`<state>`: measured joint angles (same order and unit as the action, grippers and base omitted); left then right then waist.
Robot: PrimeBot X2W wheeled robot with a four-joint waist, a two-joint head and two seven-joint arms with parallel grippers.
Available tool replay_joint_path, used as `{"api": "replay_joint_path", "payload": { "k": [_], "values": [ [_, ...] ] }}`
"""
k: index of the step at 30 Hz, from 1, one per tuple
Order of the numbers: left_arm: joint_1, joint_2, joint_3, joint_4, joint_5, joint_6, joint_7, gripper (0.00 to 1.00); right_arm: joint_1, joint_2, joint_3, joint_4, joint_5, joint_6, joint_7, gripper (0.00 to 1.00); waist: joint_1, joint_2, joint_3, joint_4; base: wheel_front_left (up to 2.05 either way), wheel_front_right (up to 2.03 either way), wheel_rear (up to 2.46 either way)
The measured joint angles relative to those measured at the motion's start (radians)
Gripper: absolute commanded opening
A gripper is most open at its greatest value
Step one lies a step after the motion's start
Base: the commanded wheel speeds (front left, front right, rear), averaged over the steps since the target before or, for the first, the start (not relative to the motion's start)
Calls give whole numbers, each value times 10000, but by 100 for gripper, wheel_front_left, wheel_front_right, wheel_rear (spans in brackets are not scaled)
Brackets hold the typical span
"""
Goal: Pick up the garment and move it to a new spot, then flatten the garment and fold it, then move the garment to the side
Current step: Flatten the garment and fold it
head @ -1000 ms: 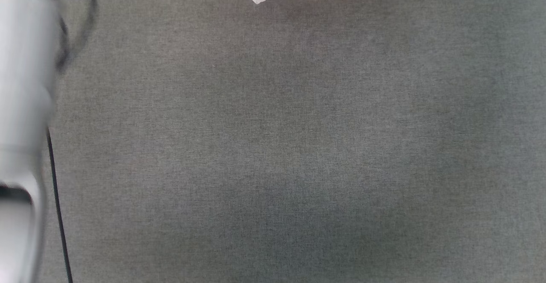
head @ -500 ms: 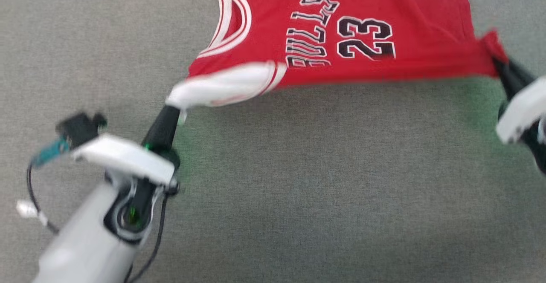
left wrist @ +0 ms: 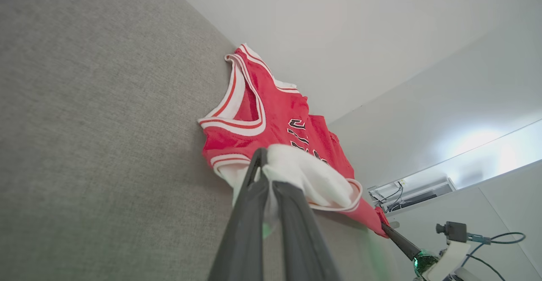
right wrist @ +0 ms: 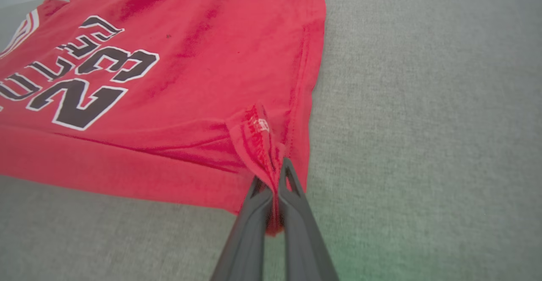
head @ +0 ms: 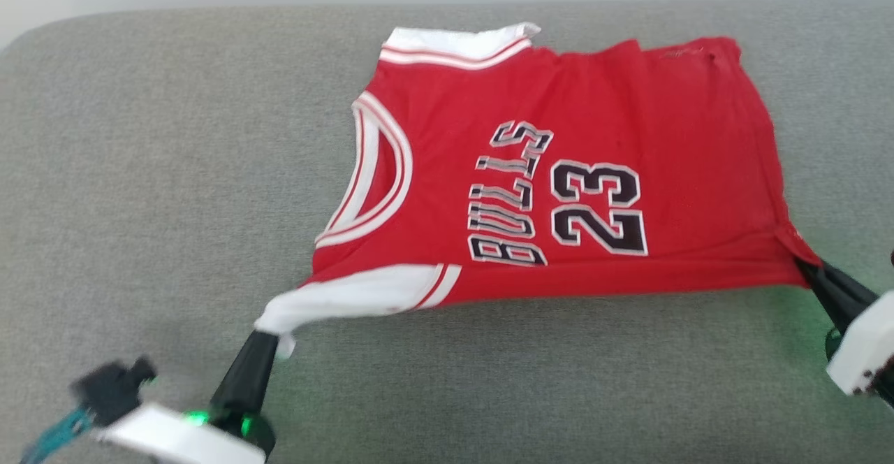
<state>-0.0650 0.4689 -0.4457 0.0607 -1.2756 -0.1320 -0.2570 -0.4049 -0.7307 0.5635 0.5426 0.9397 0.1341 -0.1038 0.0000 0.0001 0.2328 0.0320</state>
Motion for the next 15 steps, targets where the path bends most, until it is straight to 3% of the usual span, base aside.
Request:
{"api": "replay_joint_path", "payload": {
  "k": [8, 15],
  "values": [
    [2357, 125, 836, -1887, 1047, -4, 2, 0, 2278, -349, -1699, -1822, -104, 12, 888, 0, 0, -1, -64, -221, 0, 0, 0],
    [1231, 194, 566, -1703, 1204, -2, 245, 0, 2796, 418, -3304, -2884, -849, -4, 1860, 0, 0, 0, 3, -345, 0, 0, 0]
  ]
}}
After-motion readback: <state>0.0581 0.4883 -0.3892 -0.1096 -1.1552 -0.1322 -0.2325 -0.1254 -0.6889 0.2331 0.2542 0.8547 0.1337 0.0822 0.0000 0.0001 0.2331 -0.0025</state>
